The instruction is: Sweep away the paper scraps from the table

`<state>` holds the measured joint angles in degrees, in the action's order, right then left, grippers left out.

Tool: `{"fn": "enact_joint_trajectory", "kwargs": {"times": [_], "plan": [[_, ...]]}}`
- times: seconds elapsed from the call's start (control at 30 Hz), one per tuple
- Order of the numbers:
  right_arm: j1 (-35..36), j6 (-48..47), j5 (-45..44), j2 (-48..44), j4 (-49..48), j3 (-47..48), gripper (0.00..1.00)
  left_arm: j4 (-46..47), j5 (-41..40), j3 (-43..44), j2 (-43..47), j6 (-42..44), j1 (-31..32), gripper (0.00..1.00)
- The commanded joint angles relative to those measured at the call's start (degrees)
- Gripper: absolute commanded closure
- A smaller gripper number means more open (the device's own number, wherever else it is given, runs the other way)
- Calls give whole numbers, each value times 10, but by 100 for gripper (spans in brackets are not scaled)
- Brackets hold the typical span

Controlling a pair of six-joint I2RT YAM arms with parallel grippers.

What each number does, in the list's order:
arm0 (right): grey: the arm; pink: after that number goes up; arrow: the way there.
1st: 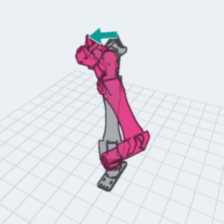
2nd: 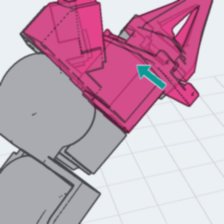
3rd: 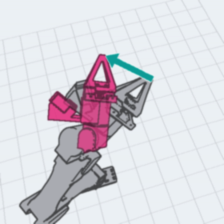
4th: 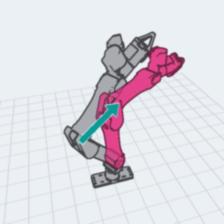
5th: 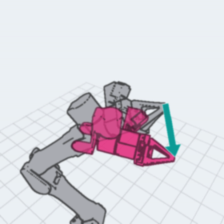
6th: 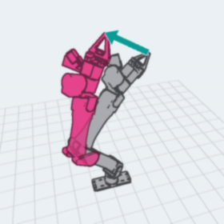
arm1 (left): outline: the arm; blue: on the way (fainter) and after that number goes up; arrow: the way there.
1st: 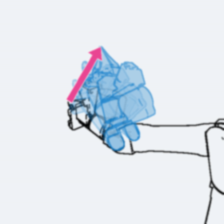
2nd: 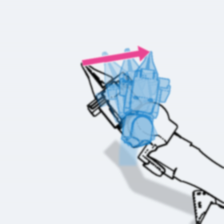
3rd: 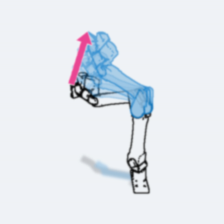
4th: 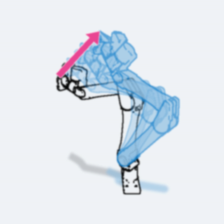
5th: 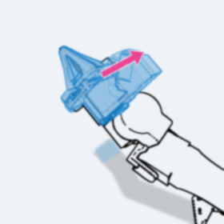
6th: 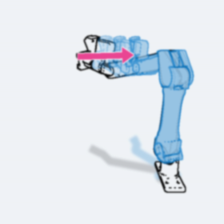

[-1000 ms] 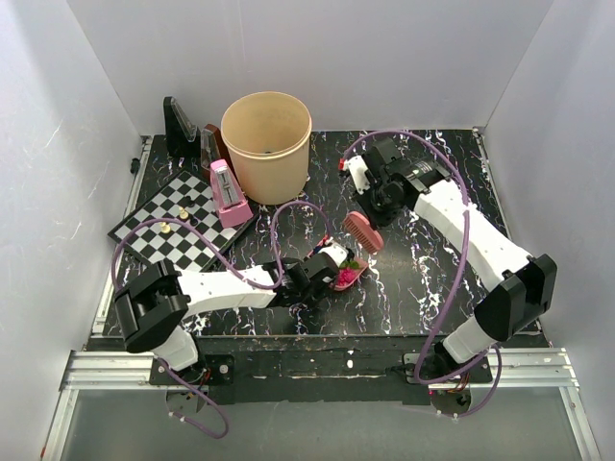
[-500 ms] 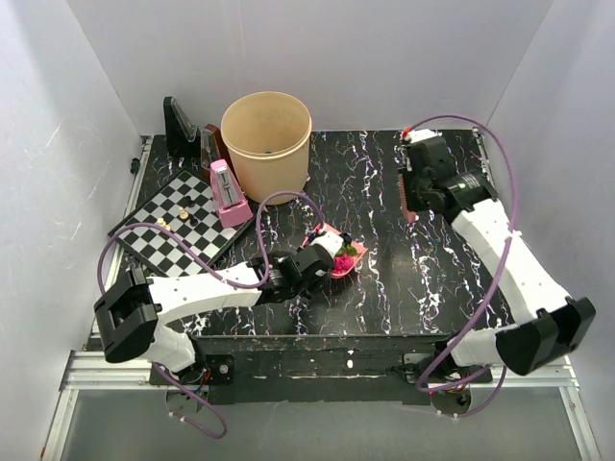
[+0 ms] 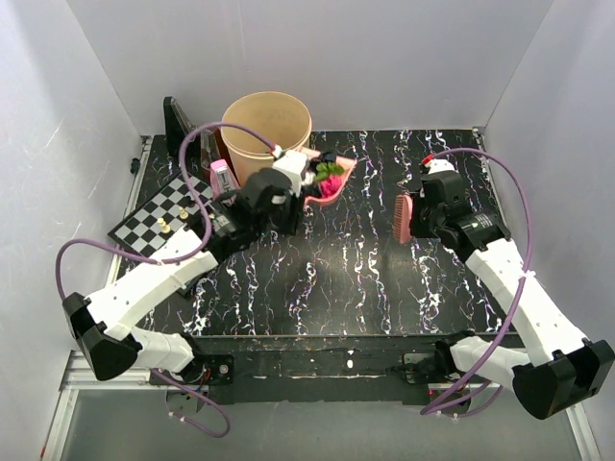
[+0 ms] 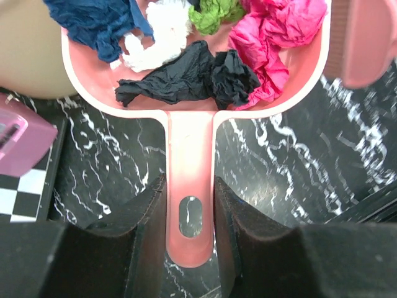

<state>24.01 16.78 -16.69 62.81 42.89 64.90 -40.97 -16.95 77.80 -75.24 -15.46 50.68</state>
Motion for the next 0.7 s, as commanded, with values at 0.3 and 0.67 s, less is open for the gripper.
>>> {"fn": "enact_joint_trajectory", "kwargs": {"times": [0.3, 0.67], "plan": [[-2, 37, 92, -44, -67, -50, 99, -45, 281, 215, -85, -80, -213, 100], [0, 29, 93, -65, -66, -59, 99, 106, 477, 169, -134, -237, -344, 100]]}}
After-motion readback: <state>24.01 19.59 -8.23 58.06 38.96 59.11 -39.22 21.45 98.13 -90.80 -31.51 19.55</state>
